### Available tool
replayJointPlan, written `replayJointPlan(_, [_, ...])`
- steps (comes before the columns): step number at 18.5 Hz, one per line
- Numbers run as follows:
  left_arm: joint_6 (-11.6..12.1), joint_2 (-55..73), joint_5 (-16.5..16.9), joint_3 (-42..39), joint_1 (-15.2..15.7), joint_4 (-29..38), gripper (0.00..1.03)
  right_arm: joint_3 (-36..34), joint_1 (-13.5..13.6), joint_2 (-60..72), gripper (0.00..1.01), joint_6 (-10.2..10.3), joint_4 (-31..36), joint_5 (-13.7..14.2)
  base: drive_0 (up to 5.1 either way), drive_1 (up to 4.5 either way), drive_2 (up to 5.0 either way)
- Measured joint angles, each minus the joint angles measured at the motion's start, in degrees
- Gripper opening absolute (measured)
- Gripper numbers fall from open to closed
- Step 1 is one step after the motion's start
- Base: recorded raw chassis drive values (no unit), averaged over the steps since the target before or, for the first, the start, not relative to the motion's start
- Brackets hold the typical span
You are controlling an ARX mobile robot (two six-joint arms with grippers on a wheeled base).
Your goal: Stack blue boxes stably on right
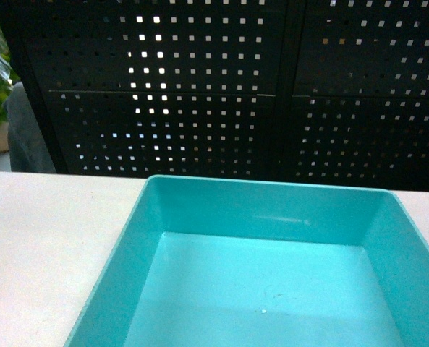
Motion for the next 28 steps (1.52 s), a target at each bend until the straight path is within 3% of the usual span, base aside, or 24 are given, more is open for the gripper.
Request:
replayJointPlan(22, [0.0, -0.3, 0.2, 0.0, 0.3, -1.4, 0.98, 0.0, 0.0, 0.0, 0.98, 0.0, 0.0, 0.0, 0.0, 0.00, 0.0])
replayJointPlan(25, [-0.5, -0.7, 1.4, -0.1, 2.9, -3.2, 0.98, 0.0, -0.6, 3.5, 0.98, -0.5, 3.4, -0.9, 0.0, 0.00, 0.0])
replayJointPlan(27, [-1.0, 0.8, 4.5, -0.1, 5.7, -2.6, 0.98, 0.1, -0.7, 12.3, 0.98, -0.5, 9.9, -0.9, 0.0, 0.00, 0.0])
replayJointPlan(28, [-1.2, 3.8, 7.4, 0.0, 7.5, 0.9, 0.98, 0.5, 0.1, 16.2, 0.98, -0.5, 13.7, -0.5, 0.0, 0.00, 0.0])
